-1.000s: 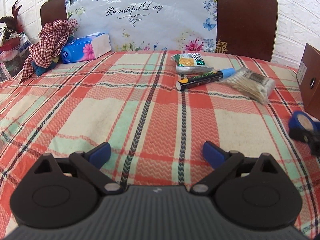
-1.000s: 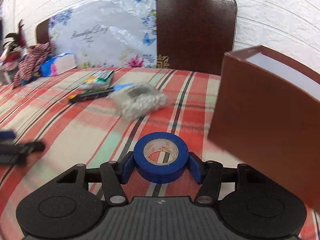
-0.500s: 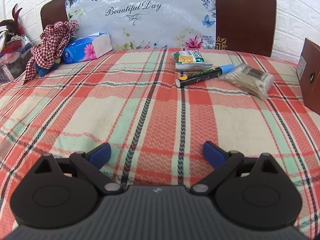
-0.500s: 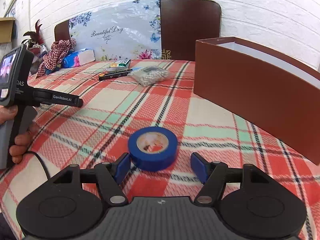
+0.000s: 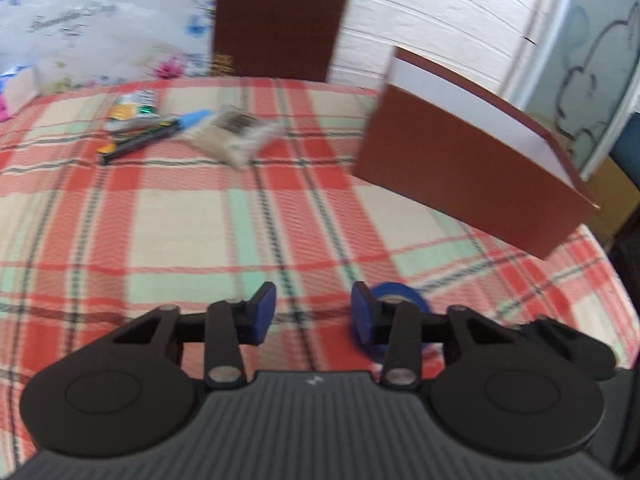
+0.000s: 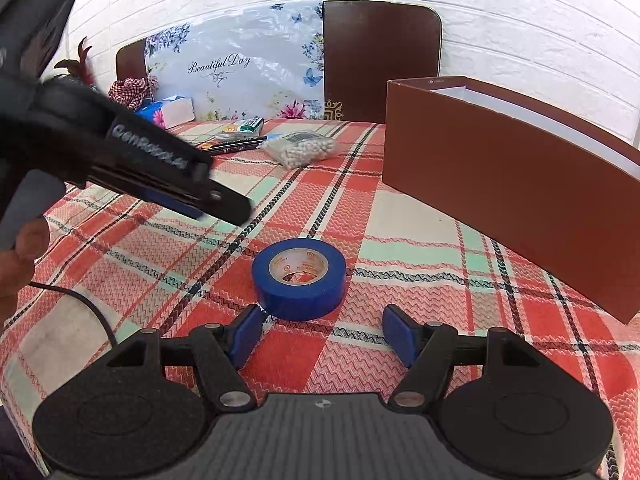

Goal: Organize objects
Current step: 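Grasp the blue tape roll with the left gripper while the right gripper releases it, then lower the blue tape roll into the brown box and open the left gripper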

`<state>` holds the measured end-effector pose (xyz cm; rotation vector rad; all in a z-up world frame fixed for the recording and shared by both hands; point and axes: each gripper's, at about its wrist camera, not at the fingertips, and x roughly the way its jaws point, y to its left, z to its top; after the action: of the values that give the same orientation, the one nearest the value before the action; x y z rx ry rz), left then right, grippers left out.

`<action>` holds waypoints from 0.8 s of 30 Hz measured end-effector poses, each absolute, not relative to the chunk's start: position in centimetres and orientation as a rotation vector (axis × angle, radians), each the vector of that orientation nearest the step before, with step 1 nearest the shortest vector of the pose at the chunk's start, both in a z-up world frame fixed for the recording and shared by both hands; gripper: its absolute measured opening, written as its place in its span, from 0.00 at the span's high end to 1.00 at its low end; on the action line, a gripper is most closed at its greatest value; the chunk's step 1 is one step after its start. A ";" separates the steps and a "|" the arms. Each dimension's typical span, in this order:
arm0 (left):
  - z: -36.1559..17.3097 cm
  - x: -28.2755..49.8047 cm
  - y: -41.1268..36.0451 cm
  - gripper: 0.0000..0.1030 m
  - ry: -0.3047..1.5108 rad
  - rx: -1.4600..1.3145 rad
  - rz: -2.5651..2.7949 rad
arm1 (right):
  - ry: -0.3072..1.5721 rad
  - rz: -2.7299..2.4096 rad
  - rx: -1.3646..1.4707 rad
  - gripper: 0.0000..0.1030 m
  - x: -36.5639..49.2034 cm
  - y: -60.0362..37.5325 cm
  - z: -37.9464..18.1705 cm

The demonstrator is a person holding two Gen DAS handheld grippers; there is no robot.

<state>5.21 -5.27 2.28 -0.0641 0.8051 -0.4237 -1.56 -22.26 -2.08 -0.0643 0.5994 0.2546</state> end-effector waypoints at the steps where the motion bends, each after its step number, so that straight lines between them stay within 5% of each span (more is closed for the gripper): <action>1: 2.3 5.2 -5.9 0.63 0.819 -0.065 -0.441 | 0.601 0.255 -0.064 0.35 -1.5 -22.3 -2.1; 14: 1.1 6.8 -10.0 0.80 0.953 0.013 -0.438 | 0.571 0.312 -0.111 0.46 0.3 -21.3 -1.9; 24: 9.3 8.3 -20.5 0.80 0.676 0.156 -0.606 | 0.266 0.028 -0.113 0.46 -0.1 -28.3 3.6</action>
<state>8.30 -20.49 9.30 0.1564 0.6764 -0.6057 -0.11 -28.29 3.58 -0.1125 0.2657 0.0279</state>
